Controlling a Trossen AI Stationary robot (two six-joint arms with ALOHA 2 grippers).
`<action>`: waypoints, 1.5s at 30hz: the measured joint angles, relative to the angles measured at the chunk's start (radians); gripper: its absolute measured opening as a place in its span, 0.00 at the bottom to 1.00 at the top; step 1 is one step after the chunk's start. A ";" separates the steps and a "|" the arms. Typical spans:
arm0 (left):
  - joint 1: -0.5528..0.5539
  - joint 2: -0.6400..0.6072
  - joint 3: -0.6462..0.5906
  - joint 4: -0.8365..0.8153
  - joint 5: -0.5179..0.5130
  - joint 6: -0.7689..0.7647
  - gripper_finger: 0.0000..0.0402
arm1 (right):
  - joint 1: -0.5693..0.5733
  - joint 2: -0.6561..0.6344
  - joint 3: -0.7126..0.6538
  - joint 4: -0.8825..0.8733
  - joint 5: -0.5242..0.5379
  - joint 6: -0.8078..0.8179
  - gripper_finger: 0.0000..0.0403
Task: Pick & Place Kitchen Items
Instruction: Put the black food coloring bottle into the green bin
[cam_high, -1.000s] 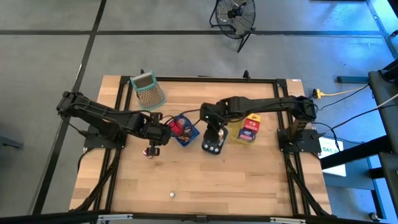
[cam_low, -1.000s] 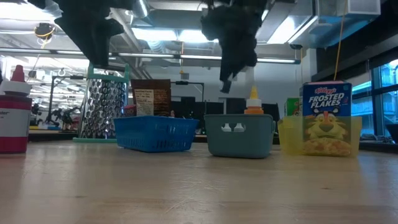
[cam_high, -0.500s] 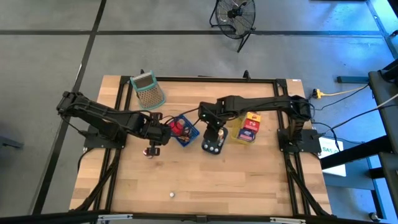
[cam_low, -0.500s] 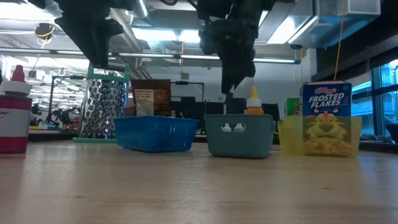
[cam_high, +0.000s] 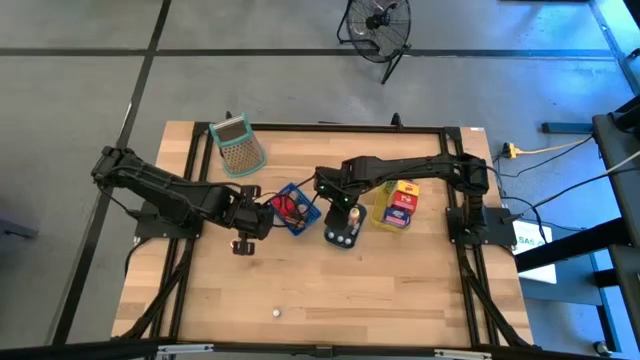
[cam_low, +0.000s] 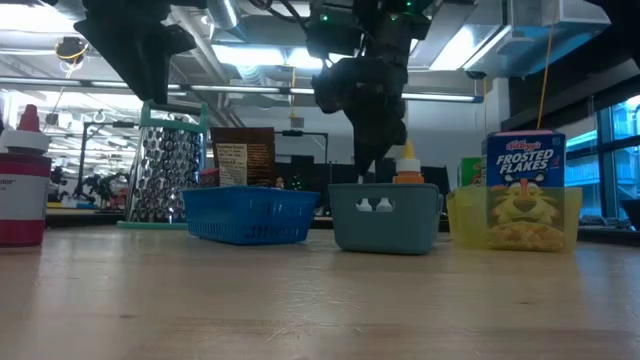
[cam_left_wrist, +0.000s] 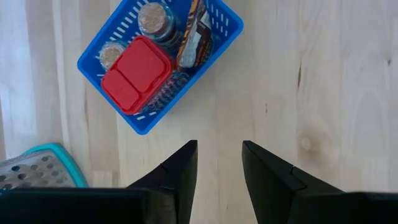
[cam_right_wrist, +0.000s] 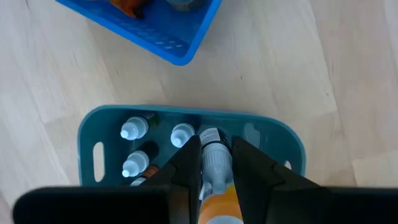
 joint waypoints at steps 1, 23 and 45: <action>-0.002 0.000 0.000 0.000 0.000 0.000 0.30 | -0.001 0.000 0.000 0.003 0.000 0.000 0.18; -0.007 0.000 0.000 0.015 0.000 -0.006 0.29 | -0.001 0.042 0.000 0.018 -0.003 -0.001 0.18; -0.007 0.000 0.000 0.017 0.000 -0.015 0.29 | -0.001 0.103 0.000 0.026 -0.003 -0.012 0.18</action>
